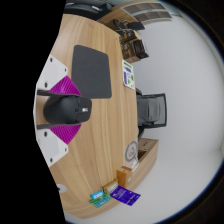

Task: Arrange mouse

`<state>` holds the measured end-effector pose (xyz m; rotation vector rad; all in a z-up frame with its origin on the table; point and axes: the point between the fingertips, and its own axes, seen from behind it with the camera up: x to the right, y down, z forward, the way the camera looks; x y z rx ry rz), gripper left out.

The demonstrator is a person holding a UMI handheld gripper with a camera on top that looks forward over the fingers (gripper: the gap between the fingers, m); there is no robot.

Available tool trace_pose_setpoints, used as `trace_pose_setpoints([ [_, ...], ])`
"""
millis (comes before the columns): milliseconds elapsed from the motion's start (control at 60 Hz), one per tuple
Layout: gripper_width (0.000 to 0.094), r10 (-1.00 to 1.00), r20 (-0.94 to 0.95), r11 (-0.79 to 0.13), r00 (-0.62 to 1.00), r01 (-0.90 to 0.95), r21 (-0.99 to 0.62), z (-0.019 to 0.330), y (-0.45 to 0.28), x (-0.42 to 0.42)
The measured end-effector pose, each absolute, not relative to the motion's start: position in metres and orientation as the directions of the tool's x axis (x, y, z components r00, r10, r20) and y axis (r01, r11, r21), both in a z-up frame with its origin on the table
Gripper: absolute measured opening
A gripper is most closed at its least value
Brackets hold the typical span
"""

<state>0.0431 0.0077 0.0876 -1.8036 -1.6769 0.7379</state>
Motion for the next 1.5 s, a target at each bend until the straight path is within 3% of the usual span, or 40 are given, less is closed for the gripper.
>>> trace_pose_setpoints([
  [150,0.0379,0.999,-0.020,-0.036,0.033,0.648,-0.761,0.118,-0.012,0.003],
  [300,0.0379,1.000,-0.005,-0.001,-0.005,0.634,-0.773,0.119,-0.046,-0.034],
  [833,0.0382,0.994,0.000,0.079,-0.111,0.706,-0.704,0.014,-0.162,-0.089],
  [1067,0.0404,0.997,-0.017,0.045,-0.079,0.722,-0.691,-0.001,-0.163,-0.091],
  [1183,0.0522,0.995,-0.029,0.046,-0.091,0.724,-0.688,0.000,-0.166,-0.089],
  [1200,0.0565,0.996,-0.027,0.045,-0.088,0.723,-0.690,0.000,-0.165,-0.090],
  [1267,0.0880,0.998,-0.012,0.041,-0.069,0.711,-0.702,0.008,-0.158,-0.092],
  [1300,0.0844,0.998,-0.003,0.039,-0.058,0.705,-0.709,0.013,-0.154,-0.091],
  [1500,0.0852,0.999,0.001,0.023,-0.032,0.698,-0.716,0.076,-0.127,-0.043],
])
